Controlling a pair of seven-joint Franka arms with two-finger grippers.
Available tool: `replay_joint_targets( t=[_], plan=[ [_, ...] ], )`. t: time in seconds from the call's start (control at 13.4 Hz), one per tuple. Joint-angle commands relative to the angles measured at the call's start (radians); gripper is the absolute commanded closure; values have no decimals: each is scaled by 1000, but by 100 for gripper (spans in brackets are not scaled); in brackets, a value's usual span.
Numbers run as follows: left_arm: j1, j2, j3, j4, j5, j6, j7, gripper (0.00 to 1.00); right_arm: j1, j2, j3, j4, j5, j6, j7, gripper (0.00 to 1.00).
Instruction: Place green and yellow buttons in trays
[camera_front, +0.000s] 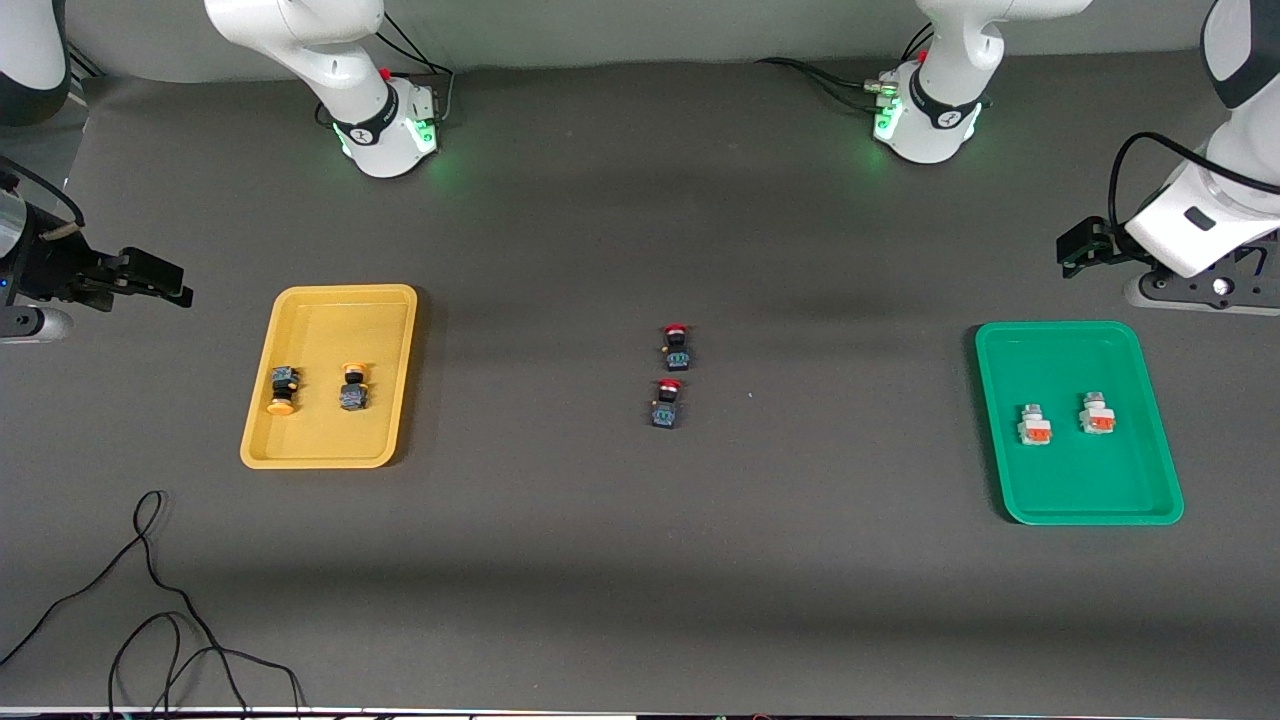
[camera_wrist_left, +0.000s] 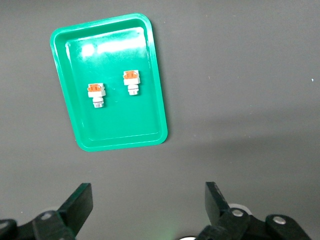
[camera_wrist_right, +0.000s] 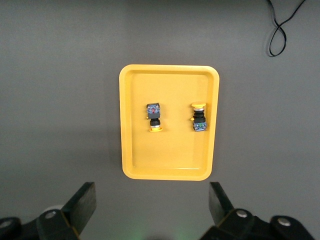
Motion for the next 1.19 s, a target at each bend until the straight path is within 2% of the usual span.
replay_joint_targets(
  t=[0.0, 1.12],
  plan=[
    [40, 54, -17, 92, -12, -29, 18, 0, -4, -10, 6, 1, -21, -2, 22, 0],
    [69, 68, -17, 99, -16, -35, 35, 0, -4, -8, 7, 1, -19, -2, 22, 0]
  ],
)
